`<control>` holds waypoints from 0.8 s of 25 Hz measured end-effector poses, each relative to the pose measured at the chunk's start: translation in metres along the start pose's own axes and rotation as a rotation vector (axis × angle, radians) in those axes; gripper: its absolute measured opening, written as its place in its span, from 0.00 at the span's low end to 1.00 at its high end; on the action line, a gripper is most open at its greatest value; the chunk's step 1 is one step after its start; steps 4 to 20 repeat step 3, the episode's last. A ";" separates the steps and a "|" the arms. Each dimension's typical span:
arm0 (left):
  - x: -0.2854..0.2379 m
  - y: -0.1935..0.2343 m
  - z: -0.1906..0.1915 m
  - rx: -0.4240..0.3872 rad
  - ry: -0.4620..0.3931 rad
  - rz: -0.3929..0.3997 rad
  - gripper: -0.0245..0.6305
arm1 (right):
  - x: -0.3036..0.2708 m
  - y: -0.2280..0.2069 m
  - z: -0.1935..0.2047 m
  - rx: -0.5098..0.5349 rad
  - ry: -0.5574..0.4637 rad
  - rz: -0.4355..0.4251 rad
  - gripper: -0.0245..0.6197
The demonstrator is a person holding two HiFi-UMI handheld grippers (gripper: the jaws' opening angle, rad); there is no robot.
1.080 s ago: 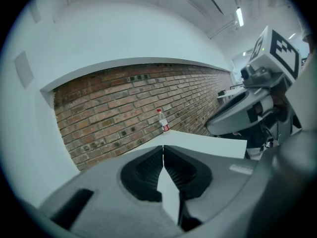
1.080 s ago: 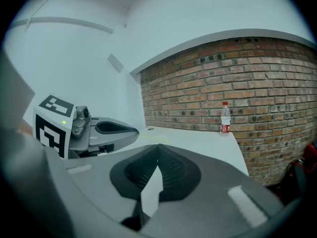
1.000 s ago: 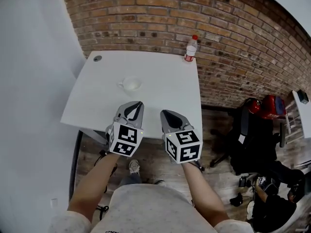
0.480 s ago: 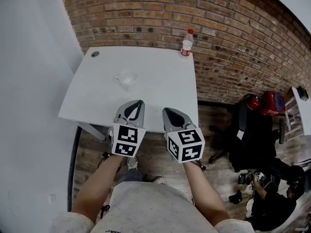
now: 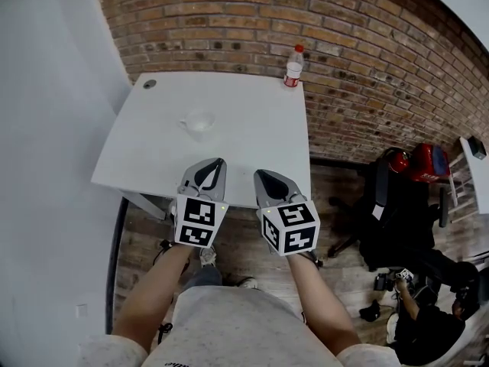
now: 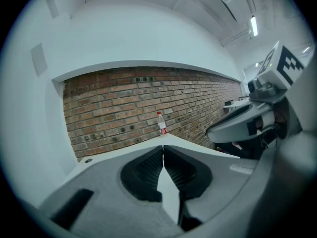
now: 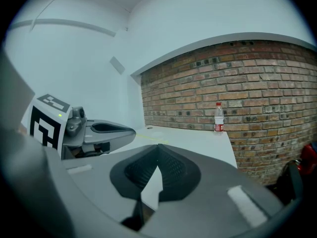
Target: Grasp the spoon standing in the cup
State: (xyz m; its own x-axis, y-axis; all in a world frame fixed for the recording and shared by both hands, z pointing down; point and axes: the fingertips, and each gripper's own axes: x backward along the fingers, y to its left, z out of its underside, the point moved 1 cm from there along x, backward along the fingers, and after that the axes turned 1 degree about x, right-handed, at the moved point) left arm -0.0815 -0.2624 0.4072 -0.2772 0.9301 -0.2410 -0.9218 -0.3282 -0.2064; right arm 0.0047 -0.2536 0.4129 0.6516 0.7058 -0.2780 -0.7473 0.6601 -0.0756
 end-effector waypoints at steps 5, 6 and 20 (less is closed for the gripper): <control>-0.001 0.000 -0.002 -0.001 0.001 0.002 0.05 | 0.000 -0.002 -0.002 -0.001 0.000 0.000 0.05; -0.001 0.000 -0.002 -0.001 0.001 0.002 0.05 | 0.000 -0.002 -0.002 -0.001 0.000 0.000 0.05; -0.001 0.000 -0.002 -0.001 0.001 0.002 0.05 | 0.000 -0.002 -0.002 -0.001 0.000 0.000 0.05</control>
